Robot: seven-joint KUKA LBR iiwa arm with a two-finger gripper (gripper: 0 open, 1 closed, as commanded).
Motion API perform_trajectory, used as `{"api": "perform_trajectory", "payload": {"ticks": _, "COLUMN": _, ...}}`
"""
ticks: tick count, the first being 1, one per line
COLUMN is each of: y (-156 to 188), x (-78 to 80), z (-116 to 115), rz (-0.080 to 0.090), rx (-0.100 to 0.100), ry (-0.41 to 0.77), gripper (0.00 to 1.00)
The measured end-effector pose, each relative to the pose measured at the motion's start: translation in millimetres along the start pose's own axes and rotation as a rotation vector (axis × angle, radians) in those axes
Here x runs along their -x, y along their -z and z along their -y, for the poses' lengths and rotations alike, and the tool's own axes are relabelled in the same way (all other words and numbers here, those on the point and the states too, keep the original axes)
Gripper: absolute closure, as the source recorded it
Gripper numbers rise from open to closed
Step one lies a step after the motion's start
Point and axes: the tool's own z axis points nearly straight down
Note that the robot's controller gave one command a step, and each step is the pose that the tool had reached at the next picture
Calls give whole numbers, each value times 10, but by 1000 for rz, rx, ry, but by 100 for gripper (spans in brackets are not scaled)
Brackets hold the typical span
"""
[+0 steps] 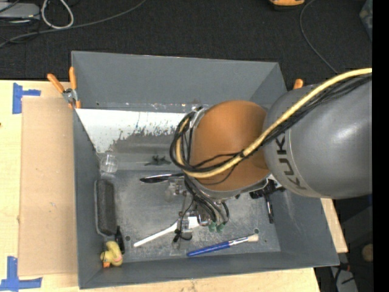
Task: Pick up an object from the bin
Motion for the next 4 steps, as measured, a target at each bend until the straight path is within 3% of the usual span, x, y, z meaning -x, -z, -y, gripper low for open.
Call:
{"api": "perform_trajectory", "payload": {"ticks": 1, "y": 34, "x": 19, "z": 9, "rz": 7, "rx": 1, "ry": -4, "gripper": 0}}
{"api": "perform_trajectory", "payload": {"ticks": 2, "y": -647, "x": 345, "z": 189, "rz": 9, "rx": 1, "ry": 125, "gripper": 0}}
{"api": "perform_trajectory", "payload": {"ticks": 3, "y": -1387, "x": 530, "z": 481, "rz": 10, "rx": 1, "ry": 370, "gripper": 0}}
{"api": "perform_trajectory", "payload": {"ticks": 4, "y": -1379, "x": 339, "z": 610, "rz": 5, "rx": 1, "ry": 320, "gripper": 0}}
